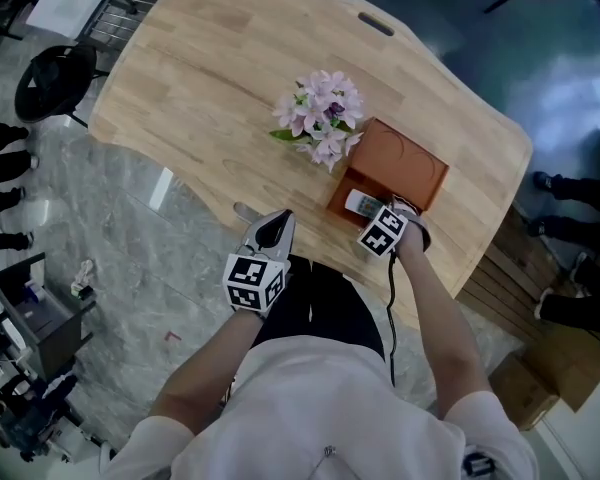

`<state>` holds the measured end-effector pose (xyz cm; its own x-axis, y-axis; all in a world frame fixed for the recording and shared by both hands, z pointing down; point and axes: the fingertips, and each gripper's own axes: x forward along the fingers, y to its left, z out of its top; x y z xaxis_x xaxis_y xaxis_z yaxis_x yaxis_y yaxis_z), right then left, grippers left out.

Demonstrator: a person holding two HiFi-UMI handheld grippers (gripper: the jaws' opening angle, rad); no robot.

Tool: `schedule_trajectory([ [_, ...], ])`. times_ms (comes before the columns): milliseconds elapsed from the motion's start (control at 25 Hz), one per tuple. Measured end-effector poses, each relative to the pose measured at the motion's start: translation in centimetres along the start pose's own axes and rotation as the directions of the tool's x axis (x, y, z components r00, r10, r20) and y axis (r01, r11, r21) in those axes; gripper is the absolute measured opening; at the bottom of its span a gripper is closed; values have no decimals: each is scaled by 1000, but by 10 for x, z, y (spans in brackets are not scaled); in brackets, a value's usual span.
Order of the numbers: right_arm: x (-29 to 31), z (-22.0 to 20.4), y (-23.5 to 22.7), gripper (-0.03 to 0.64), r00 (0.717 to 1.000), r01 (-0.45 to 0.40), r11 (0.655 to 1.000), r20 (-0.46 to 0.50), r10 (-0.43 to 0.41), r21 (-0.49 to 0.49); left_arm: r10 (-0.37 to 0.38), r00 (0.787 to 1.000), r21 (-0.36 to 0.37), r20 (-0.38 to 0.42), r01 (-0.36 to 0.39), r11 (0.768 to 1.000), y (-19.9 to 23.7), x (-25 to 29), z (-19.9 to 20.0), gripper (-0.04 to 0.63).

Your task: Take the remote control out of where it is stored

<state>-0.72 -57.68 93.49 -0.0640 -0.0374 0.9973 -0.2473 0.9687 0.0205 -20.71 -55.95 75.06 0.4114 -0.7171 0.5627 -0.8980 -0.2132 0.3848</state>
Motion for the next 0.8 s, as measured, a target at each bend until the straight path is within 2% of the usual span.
schedule_trajectory([
  [120,-30,10,-7,272,998,27,999,63,-30,42,-6,1000,23,22,5,1000,-3,-3,13,0],
  [240,-80,24,-12,272,982,32,992,182,-54,120,-21,999,57,48,19,998,-12,-9,32,0],
  [320,-126,35,-14,272,951,13,978,301,-77,208,-36,997,83,67,30,996,-23,-17,49,0],
  [360,-150,39,-18,272,925,3,966,366,-100,257,-45,996,98,82,37,994,-29,-20,60,0],
  [440,-198,46,-30,272,857,-23,935,489,-164,354,-66,991,135,117,50,990,-43,-25,85,0],
  [560,-267,51,-39,273,736,-83,883,626,-258,462,-98,981,184,170,66,981,-67,-39,118,0],
  [640,-309,52,-39,273,654,-117,852,685,-322,511,-119,973,211,199,76,974,-81,-50,137,0],
  [800,-380,46,-53,273,469,-181,780,750,-466,599,-195,946,293,259,115,949,-104,-58,185,0],
])
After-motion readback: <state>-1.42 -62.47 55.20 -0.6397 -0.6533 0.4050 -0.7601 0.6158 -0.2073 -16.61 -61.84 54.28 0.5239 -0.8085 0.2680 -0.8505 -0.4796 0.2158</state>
